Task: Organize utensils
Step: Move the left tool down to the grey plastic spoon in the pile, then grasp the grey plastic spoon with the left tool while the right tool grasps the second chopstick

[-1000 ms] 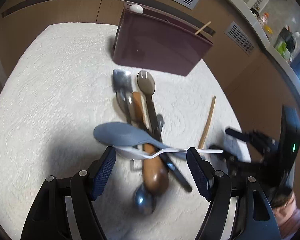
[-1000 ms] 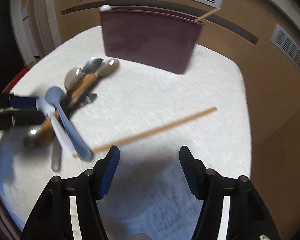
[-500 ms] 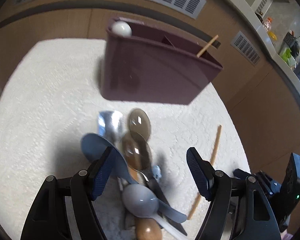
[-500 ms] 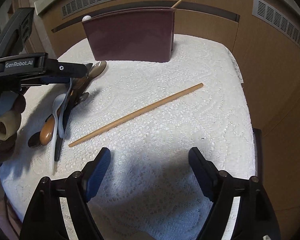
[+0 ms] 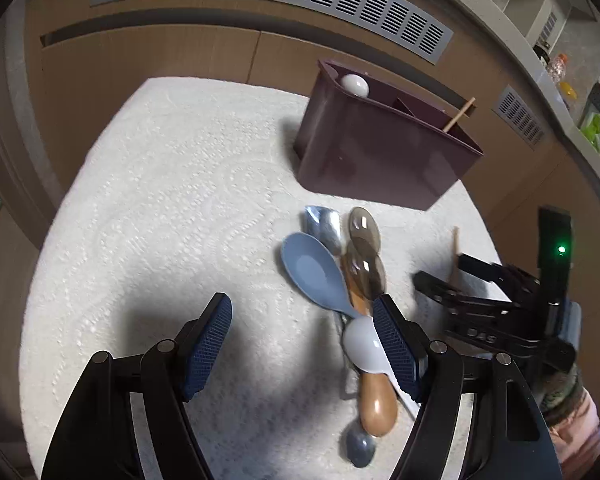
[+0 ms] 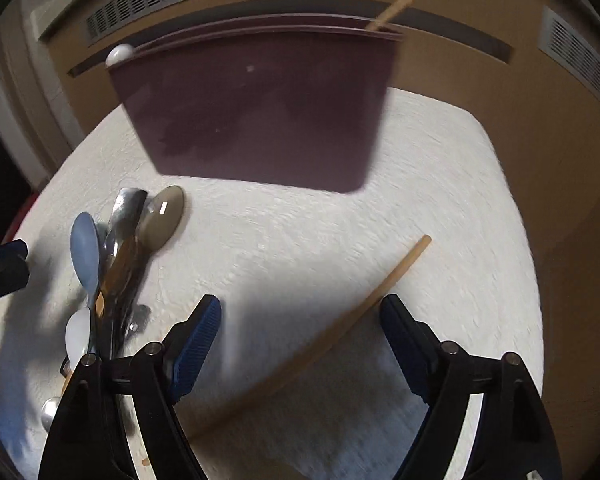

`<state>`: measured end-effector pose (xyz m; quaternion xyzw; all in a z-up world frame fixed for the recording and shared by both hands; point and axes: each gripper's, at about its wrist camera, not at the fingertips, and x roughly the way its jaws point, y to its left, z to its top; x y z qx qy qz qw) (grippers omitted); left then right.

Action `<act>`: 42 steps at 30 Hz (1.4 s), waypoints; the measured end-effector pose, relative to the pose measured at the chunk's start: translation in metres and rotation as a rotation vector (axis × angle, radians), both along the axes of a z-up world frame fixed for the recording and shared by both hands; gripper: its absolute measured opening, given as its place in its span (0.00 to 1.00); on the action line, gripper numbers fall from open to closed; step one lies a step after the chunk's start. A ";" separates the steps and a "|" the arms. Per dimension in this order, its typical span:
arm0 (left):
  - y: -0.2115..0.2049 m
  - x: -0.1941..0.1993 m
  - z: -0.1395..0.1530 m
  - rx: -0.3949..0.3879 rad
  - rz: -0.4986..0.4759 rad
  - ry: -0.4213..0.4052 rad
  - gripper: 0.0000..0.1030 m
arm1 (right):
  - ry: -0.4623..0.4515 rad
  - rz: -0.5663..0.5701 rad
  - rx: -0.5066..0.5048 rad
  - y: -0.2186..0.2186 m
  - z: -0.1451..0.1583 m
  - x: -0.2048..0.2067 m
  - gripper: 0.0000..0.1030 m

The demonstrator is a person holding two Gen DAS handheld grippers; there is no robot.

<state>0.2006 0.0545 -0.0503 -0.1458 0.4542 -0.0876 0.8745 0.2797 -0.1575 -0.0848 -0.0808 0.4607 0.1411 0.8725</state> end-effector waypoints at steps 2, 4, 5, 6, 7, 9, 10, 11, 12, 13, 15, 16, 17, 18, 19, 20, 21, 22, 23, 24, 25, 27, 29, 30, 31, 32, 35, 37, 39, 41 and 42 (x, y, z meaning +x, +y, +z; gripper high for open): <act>-0.007 0.000 -0.002 -0.014 -0.022 0.004 0.71 | -0.004 0.041 -0.006 0.008 0.001 -0.003 0.68; -0.018 0.005 -0.001 -0.011 -0.050 0.002 0.71 | 0.003 0.104 -0.010 0.014 0.002 -0.015 0.66; -0.022 0.006 -0.002 -0.006 -0.057 0.004 0.71 | 0.004 0.130 -0.011 0.015 0.002 -0.024 0.66; -0.025 0.008 -0.003 0.001 -0.057 0.009 0.71 | 0.012 0.155 -0.012 0.015 0.002 -0.032 0.66; -0.026 0.012 -0.006 0.017 -0.036 0.023 0.71 | 0.011 0.171 -0.013 0.012 0.002 -0.042 0.66; -0.024 0.020 -0.013 0.023 0.011 0.062 0.71 | 0.006 0.187 -0.023 0.005 0.002 -0.059 0.66; -0.024 0.025 -0.017 0.012 0.026 0.086 0.70 | 0.008 0.187 -0.025 0.000 0.003 -0.065 0.66; -0.023 0.030 -0.020 0.005 0.038 0.102 0.69 | 0.005 0.176 -0.026 -0.005 0.004 -0.071 0.66; -0.024 0.035 -0.022 -0.003 0.050 0.118 0.67 | 0.006 0.163 -0.025 -0.010 0.004 -0.077 0.66; -0.026 0.040 -0.024 -0.006 0.061 0.129 0.67 | 0.003 0.150 -0.020 -0.016 0.005 -0.084 0.66; -0.033 0.048 -0.021 -0.014 0.052 0.121 0.65 | -0.011 0.124 -0.023 -0.022 0.005 -0.092 0.68; -0.038 0.053 -0.020 -0.018 0.038 0.122 0.58 | -0.015 0.113 -0.018 -0.025 0.005 -0.095 0.69; -0.044 0.059 -0.020 -0.008 0.022 0.123 0.55 | -0.021 0.106 -0.014 -0.028 0.004 -0.097 0.69; -0.049 0.064 -0.021 0.011 0.013 0.121 0.50 | -0.024 0.099 -0.013 -0.029 0.004 -0.096 0.69; -0.055 0.069 -0.022 0.043 0.009 0.118 0.46 | -0.026 0.093 -0.012 -0.029 0.004 -0.096 0.69; -0.059 0.073 -0.024 0.075 0.005 0.113 0.45 | -0.028 0.089 -0.012 -0.029 0.005 -0.096 0.69; -0.064 0.074 -0.024 0.110 -0.004 0.095 0.45 | -0.030 0.086 -0.011 -0.030 0.005 -0.097 0.69; -0.069 0.073 -0.024 0.146 -0.016 0.072 0.43 | -0.030 0.084 -0.008 -0.031 0.005 -0.097 0.70; -0.073 0.071 -0.023 0.173 -0.028 0.046 0.40 | -0.030 0.080 -0.004 -0.030 0.005 -0.095 0.70; -0.075 0.068 -0.022 0.188 -0.039 0.025 0.28 | -0.030 0.073 0.000 -0.030 0.005 -0.094 0.70; -0.076 0.064 -0.021 0.194 -0.050 0.011 0.19 | -0.027 0.066 0.008 -0.029 0.005 -0.093 0.70; -0.073 0.055 -0.018 0.184 -0.066 -0.014 0.14 | -0.023 0.058 0.028 -0.033 0.006 -0.091 0.70; -0.067 0.039 -0.014 0.182 -0.075 -0.061 0.14 | -0.022 0.052 0.045 -0.035 0.005 -0.089 0.70; -0.063 0.033 -0.011 0.188 -0.076 -0.080 0.13 | -0.019 0.046 0.052 -0.036 0.006 -0.088 0.70; -0.060 0.028 -0.009 0.192 -0.079 -0.095 0.12 | -0.017 0.039 0.054 -0.037 0.005 -0.087 0.70; -0.057 0.023 -0.006 0.196 -0.081 -0.106 0.12 | -0.016 0.035 0.056 -0.037 0.005 -0.086 0.70; -0.046 0.011 0.001 0.208 -0.072 -0.139 0.11 | -0.017 0.020 0.055 -0.038 0.006 -0.083 0.70; -0.038 0.003 0.009 0.216 -0.065 -0.174 0.11 | -0.020 -0.006 0.062 -0.039 0.008 -0.078 0.69; -0.032 -0.003 0.016 0.235 -0.061 -0.207 0.11 | -0.024 -0.049 0.072 -0.040 0.010 -0.068 0.67; -0.025 -0.005 0.018 0.221 -0.058 -0.214 0.11 | -0.008 -0.085 0.066 -0.038 0.009 -0.054 0.63; -0.022 -0.006 0.019 0.207 -0.057 -0.209 0.11 | 0.008 -0.110 0.061 -0.035 0.007 -0.042 0.61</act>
